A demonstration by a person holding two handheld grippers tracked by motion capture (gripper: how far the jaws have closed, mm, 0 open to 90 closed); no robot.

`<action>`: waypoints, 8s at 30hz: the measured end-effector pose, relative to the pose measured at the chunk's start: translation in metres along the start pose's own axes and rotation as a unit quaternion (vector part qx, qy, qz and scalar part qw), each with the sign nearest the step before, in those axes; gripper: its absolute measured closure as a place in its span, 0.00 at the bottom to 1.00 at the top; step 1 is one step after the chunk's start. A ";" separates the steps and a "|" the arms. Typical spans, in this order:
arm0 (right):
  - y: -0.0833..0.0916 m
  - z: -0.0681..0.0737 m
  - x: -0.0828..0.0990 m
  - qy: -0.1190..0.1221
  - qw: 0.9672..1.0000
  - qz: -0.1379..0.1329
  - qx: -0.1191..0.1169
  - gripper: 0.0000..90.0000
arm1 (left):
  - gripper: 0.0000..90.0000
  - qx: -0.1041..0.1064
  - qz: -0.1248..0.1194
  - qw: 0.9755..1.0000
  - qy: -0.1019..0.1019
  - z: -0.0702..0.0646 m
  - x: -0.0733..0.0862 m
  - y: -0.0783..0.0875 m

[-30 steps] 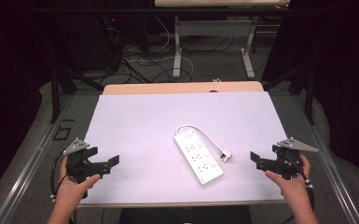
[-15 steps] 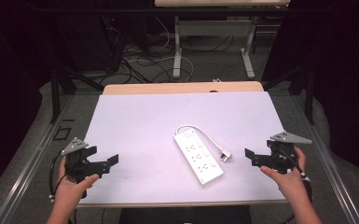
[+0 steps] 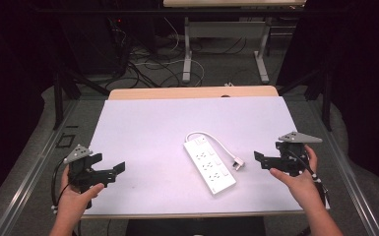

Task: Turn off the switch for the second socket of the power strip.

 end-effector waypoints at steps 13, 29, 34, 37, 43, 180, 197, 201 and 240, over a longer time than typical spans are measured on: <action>-0.014 0.012 -0.009 0.011 1.000 0.017 -0.008 0.24 | 0.02 0.000 -0.003 1.000 0.001 -0.001 0.001 0.000; -0.034 0.037 -0.018 0.026 0.998 0.040 -0.044 0.33 | 0.03 0.001 -0.005 1.000 0.005 0.000 0.000 0.002; -0.042 0.045 -0.021 0.029 0.997 0.045 -0.053 0.35 | 0.04 0.000 -0.005 1.000 0.006 0.001 0.000 0.002; -0.047 0.048 -0.022 0.030 0.997 0.049 -0.055 0.36 | 0.04 0.000 -0.005 1.000 0.006 0.001 0.001 0.002; -0.056 0.055 -0.021 0.036 0.995 0.067 -0.060 0.43 | 0.04 0.001 -0.004 1.000 0.006 0.001 0.001 0.002; -0.113 0.101 0.003 0.037 0.978 0.168 -0.122 0.55 | 0.07 0.000 0.000 1.000 0.014 0.004 0.004 -0.001; -0.111 0.108 0.000 0.057 0.975 0.165 -0.134 0.54 | 0.07 0.001 0.002 1.000 0.014 0.003 0.004 -0.002; -0.109 0.109 -0.001 0.056 0.976 0.163 -0.135 0.53 | 0.07 0.000 0.003 1.000 0.014 0.003 0.004 -0.002; -0.092 0.103 -0.037 0.101 0.992 0.037 -0.069 0.00 | 0.06 -0.003 -0.006 1.000 0.022 0.006 0.003 0.000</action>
Point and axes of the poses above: each handheld gripper's, and its own axes: y roughly backward along the jaws, x roughly out of its underside, z roughly to its left, the point moved 10 cm from there along -y, roughly forward along the jaws, and after that the axes turned 7 degrees about z, right-handed, at the moved point
